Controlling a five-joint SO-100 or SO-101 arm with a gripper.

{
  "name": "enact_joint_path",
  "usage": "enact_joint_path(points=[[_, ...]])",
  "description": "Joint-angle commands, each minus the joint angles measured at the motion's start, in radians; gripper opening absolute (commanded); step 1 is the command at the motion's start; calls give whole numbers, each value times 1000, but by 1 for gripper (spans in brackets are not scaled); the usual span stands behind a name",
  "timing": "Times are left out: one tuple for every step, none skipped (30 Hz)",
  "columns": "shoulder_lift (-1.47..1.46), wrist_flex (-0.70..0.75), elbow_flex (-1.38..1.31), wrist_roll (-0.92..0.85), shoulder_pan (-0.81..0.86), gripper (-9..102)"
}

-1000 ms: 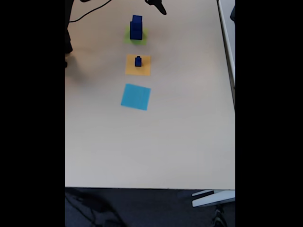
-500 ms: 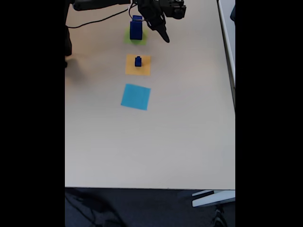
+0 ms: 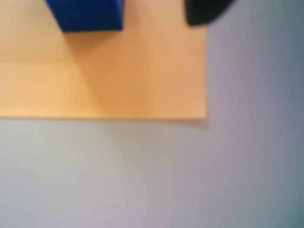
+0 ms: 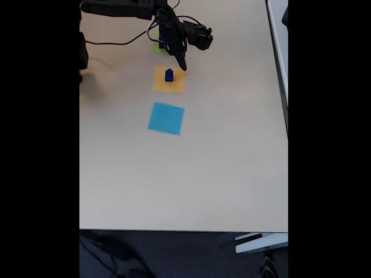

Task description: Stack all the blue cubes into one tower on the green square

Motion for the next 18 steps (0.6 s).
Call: enact_joint_path(points=[[101,-34,25,17,-6,21],[103,-34,32,17,-6,20],[107,-34,40,17,-6,20],[109,-35,48,17,-6,19],[110,-37,54,17,-6,19],[114,-37,60,17,-6,19],[117,-37,61,15,-6,18],[117,-35,63,9,-3,18],[118,-34,63,3,3,18],[120,-31,63,-5,9,18],[120,-28,63,-14,15,18],[120,-28,63,-25,25,18],[120,-26,63,-34,31,18],[120,-23,63,-44,38,18],[120,-17,63,-52,44,18],[120,-11,63,-57,49,18],[120,-8,64,-64,54,18],[120,-5,64,-72,57,18]])
